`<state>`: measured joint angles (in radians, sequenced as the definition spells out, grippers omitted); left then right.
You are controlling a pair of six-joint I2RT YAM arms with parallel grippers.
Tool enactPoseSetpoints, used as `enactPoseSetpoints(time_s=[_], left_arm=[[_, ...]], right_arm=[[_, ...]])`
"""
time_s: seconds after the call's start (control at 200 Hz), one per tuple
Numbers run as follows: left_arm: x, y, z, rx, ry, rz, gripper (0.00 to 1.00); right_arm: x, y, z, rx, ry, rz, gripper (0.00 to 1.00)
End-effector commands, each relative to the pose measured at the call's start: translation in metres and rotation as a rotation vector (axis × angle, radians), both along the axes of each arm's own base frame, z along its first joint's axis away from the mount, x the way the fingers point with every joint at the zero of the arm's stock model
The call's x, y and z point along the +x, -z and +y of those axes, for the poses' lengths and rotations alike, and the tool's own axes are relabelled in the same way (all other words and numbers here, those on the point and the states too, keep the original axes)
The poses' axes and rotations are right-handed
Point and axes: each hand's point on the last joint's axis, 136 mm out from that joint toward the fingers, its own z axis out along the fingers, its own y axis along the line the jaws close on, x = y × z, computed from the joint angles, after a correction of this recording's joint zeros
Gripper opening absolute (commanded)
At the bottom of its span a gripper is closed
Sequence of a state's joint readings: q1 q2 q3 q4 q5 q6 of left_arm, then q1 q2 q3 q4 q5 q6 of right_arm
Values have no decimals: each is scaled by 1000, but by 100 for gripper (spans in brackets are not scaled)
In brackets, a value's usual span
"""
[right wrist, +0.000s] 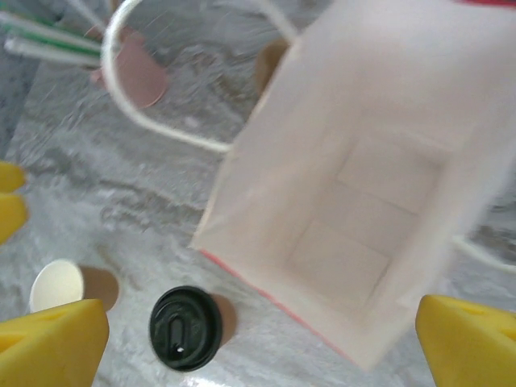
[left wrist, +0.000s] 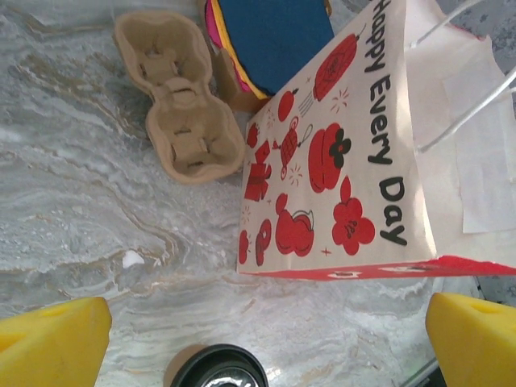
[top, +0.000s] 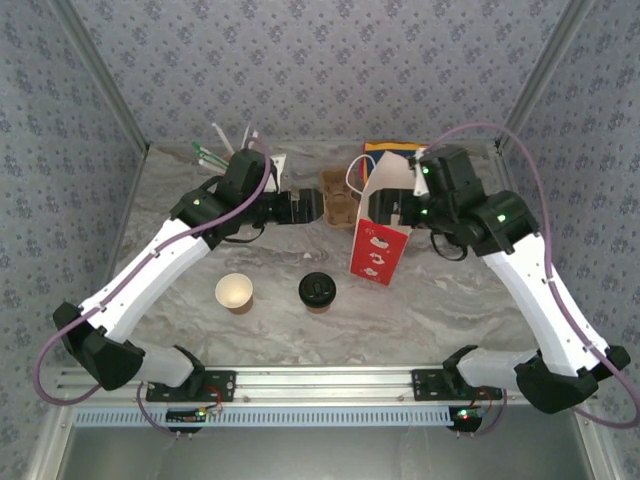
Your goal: Pack the takeout coffee
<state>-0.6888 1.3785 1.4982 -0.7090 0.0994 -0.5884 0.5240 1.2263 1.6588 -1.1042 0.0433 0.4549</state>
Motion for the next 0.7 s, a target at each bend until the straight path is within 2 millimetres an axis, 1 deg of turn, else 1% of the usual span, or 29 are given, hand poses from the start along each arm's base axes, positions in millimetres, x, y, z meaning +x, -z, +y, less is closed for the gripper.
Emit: enactPoseSetpoints(time_s=[0.0,0.065,0.105,0.175,0.215,0.33,0.39,0.48,0.585,0.695], left_arm=[[9,-12,0,16,0,-54,100],[11,-15,-2,10,5,-73,100],[13,-16,-2,13,5,-79,100],[15,-14,-2,22,10,-79,100],[16,-11,-2,25,9,-75,100],[21,-7,-1,34,4,-69,100],[25,-4,5,35,-14,-60,100],[31,1,18,40,-58,-45,100],[36,5,40,38,-125,-30,100],[37,8,63,27,-185,-20,100]], right_arm=[[-5,-1,-39,-39,115,24,99],[-3,6,-54,-20,178,59,96],[-2,11,-59,3,203,84,93],[0,15,-56,52,204,101,88],[6,11,-55,60,195,65,86],[9,-2,-31,81,117,11,80],[8,-8,-17,49,84,-14,78],[7,-10,10,10,21,-28,76],[11,3,49,-11,-51,13,66],[18,20,89,-45,-115,39,66]])
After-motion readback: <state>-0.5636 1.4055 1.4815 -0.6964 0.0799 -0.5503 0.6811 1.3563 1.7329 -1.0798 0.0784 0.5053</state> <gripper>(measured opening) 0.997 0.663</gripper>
